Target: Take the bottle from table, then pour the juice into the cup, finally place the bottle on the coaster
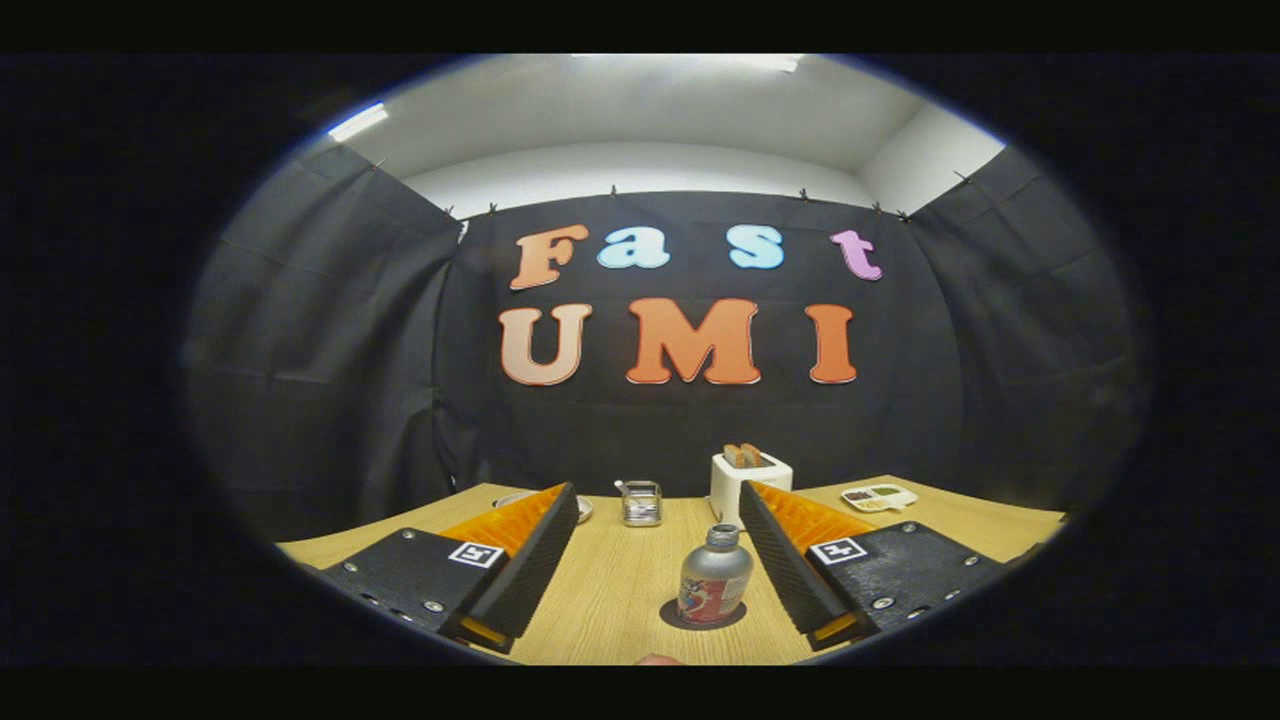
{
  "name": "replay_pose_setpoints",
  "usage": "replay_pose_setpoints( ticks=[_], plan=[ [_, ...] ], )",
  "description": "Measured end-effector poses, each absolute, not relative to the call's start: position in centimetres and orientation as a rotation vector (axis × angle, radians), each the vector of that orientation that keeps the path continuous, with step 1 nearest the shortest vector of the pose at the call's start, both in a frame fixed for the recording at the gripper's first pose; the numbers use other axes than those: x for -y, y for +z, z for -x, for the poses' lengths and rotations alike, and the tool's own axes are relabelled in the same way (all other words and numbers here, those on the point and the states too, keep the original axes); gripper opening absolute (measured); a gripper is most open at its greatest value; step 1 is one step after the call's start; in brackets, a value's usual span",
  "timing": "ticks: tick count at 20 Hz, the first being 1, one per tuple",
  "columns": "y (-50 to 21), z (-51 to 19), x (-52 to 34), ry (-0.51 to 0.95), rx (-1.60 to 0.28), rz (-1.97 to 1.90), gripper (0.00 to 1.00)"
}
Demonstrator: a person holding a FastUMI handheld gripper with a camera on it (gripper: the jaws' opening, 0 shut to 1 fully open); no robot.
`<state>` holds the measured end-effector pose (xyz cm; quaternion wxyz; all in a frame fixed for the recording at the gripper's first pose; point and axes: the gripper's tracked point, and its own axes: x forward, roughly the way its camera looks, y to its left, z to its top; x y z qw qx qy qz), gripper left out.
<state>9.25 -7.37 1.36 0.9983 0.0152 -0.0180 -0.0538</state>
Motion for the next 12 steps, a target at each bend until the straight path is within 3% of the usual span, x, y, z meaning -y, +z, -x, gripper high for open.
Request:
replay_pose_setpoints(
  ticks=[12],
  plan=[
    [5.7,-6.7,5.0,-0.028,0.059,-0.034,0.97]
  ],
)
